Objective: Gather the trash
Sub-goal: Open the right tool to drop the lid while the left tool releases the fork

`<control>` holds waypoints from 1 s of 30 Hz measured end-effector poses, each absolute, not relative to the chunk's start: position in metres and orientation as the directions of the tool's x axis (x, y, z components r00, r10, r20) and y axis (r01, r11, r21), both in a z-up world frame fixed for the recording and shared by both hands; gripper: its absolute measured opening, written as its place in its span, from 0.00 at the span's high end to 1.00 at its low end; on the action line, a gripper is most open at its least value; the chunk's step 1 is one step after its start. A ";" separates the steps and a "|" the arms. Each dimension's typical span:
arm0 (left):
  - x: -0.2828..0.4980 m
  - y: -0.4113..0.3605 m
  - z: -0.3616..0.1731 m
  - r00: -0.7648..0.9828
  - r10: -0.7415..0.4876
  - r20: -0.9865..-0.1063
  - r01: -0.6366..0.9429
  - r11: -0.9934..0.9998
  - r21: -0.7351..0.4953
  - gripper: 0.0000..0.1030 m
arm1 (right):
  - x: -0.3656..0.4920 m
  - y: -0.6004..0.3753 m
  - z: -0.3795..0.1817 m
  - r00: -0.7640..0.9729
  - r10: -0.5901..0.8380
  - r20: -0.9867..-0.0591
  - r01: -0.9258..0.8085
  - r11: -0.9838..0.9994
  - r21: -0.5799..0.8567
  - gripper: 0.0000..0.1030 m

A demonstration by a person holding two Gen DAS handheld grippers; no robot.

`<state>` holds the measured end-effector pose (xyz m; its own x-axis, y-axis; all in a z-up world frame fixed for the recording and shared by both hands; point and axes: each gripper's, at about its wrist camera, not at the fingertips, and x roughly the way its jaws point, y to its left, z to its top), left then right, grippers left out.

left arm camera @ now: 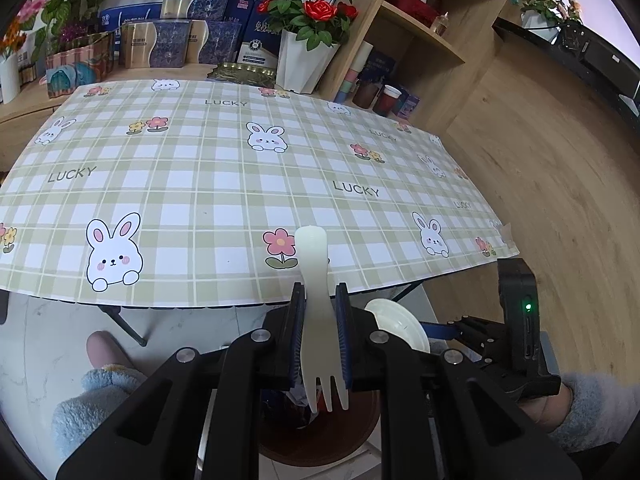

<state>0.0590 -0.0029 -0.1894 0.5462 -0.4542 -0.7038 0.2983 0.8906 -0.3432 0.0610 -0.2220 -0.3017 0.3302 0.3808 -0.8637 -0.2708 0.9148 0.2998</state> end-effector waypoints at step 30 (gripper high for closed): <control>0.063 -0.025 -0.249 0.356 -0.428 -0.831 0.288 0.896 -0.339 0.85 | 0.076 -0.271 -0.222 0.597 0.262 -0.758 -0.141 0.965 0.222 0.05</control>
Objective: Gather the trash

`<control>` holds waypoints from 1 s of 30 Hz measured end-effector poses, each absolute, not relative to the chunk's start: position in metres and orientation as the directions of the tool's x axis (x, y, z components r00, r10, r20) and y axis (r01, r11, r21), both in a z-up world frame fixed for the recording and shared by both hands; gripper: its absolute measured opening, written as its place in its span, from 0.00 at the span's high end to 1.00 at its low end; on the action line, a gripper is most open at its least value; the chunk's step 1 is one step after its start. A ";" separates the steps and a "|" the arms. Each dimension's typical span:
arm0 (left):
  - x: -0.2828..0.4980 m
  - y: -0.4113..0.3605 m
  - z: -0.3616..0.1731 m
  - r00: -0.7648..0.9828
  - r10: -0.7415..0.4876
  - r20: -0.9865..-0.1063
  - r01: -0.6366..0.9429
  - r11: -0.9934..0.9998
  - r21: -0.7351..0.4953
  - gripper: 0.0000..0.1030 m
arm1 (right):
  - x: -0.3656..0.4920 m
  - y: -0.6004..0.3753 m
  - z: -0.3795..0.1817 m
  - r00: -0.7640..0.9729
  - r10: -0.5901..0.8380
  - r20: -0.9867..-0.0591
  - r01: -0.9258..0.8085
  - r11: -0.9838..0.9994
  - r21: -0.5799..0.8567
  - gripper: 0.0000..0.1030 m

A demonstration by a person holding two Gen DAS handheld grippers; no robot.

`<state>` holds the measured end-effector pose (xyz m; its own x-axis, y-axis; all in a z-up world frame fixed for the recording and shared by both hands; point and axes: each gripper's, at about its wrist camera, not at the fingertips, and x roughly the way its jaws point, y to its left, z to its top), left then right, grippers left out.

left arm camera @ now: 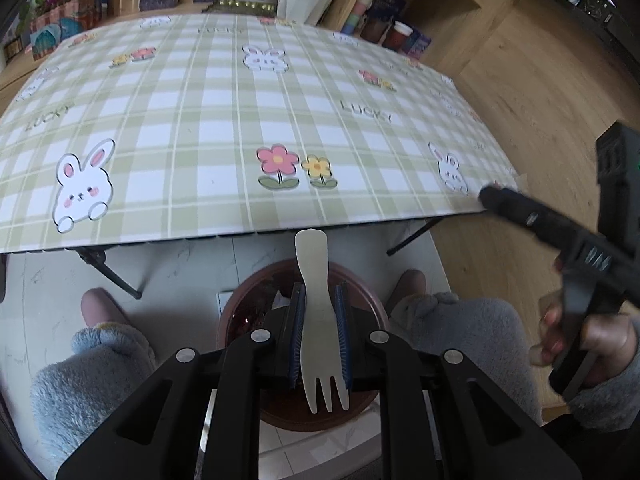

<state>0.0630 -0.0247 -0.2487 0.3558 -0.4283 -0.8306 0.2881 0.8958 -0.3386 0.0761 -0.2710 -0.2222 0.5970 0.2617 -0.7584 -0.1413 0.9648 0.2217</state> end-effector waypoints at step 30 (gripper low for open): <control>0.076 -0.035 -0.234 0.476 -0.346 -0.808 0.319 0.925 -0.208 0.18 | 0.073 -0.280 -0.189 0.643 0.264 -0.719 -0.137 0.963 0.231 0.05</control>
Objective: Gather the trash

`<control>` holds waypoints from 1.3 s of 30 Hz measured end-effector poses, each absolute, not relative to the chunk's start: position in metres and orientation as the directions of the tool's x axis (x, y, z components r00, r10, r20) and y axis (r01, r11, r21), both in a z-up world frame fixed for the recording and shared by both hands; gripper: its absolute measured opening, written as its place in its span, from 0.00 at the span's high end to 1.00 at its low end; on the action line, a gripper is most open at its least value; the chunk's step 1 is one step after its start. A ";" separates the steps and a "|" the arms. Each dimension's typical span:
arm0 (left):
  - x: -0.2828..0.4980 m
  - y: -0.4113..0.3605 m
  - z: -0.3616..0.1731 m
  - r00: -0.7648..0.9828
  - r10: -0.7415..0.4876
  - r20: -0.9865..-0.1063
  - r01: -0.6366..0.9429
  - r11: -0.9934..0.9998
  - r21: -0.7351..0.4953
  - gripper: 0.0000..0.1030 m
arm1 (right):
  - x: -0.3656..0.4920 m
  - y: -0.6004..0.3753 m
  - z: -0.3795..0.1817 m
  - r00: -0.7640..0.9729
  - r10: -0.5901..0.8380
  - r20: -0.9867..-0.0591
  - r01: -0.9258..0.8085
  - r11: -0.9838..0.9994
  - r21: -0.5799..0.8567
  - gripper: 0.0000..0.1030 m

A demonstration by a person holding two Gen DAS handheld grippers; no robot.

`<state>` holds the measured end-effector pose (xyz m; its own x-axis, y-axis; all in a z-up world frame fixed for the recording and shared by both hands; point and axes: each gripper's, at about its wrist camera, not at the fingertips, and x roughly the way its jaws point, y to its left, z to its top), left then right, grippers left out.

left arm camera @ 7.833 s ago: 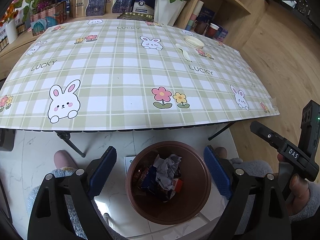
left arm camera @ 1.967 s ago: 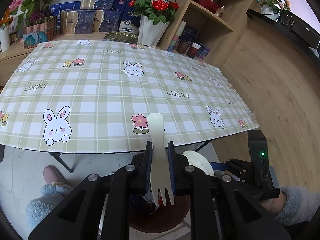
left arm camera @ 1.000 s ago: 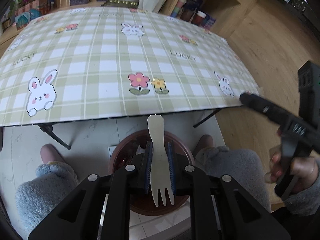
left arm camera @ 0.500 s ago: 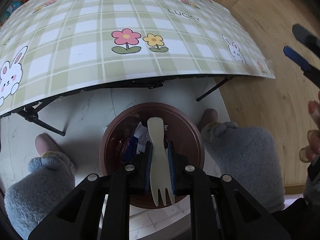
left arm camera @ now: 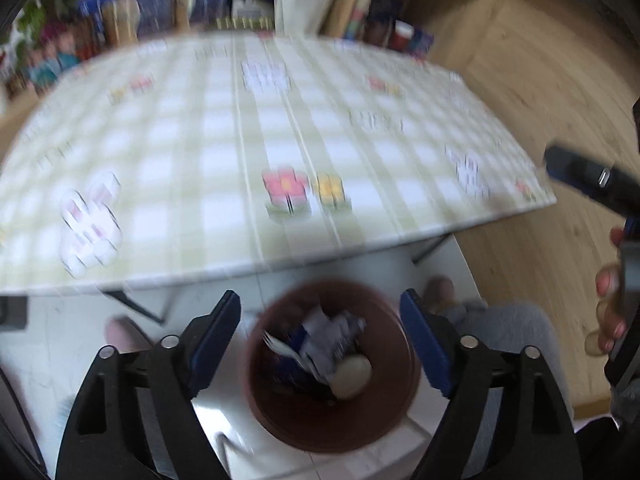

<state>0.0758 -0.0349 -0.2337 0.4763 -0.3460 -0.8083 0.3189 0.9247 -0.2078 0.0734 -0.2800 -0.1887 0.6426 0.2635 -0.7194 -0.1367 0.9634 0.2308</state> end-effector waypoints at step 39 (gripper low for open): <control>0.045 0.016 0.008 0.871 -0.190 -0.454 0.196 0.980 -0.035 0.06 | 0.037 -0.262 -0.026 0.825 0.231 -0.516 -0.208 0.973 0.104 0.05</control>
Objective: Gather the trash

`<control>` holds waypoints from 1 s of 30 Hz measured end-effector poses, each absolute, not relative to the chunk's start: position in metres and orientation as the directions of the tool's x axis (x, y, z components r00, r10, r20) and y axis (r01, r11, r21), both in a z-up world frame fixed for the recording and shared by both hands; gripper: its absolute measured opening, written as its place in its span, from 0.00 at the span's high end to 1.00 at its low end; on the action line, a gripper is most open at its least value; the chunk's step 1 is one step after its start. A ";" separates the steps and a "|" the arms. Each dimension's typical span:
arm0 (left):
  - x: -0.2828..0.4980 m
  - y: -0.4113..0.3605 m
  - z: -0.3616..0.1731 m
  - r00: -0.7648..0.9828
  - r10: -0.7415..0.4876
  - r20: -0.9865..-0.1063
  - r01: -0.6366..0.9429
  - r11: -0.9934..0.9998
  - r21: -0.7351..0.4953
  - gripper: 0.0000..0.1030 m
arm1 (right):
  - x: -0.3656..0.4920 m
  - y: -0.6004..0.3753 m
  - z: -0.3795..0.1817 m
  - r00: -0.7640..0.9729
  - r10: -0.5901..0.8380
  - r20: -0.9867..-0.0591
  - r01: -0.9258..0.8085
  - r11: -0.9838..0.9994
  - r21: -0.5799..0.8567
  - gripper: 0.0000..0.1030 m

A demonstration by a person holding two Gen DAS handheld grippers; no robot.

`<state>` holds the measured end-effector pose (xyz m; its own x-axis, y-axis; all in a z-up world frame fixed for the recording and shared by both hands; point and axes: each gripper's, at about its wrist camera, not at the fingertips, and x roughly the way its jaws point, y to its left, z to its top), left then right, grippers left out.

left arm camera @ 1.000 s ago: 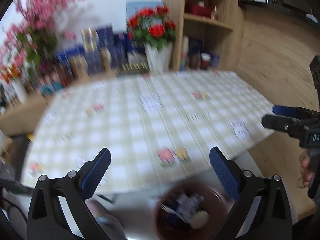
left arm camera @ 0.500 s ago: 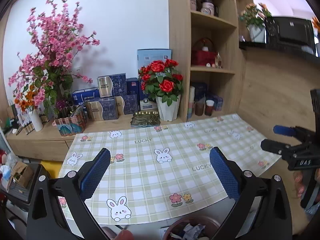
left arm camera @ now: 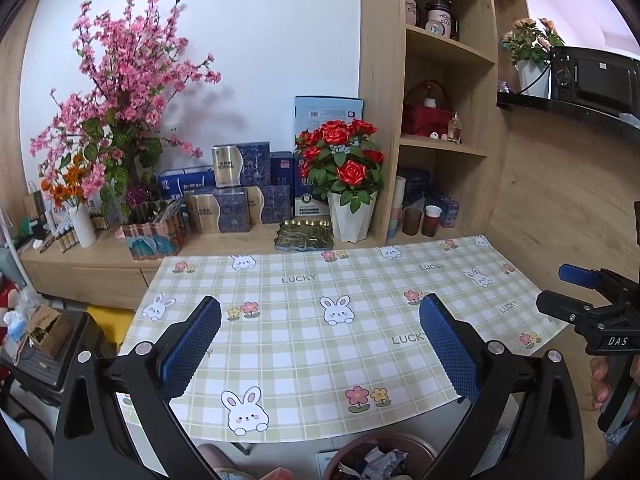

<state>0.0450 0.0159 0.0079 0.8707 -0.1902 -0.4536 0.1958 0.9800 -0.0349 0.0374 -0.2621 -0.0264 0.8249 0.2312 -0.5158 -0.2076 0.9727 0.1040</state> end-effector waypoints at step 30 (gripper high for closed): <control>0.043 0.007 0.007 0.876 -0.125 -0.465 0.156 0.987 0.029 0.06 | 0.033 -0.265 -0.027 0.835 0.205 -0.511 -0.181 0.979 0.097 0.05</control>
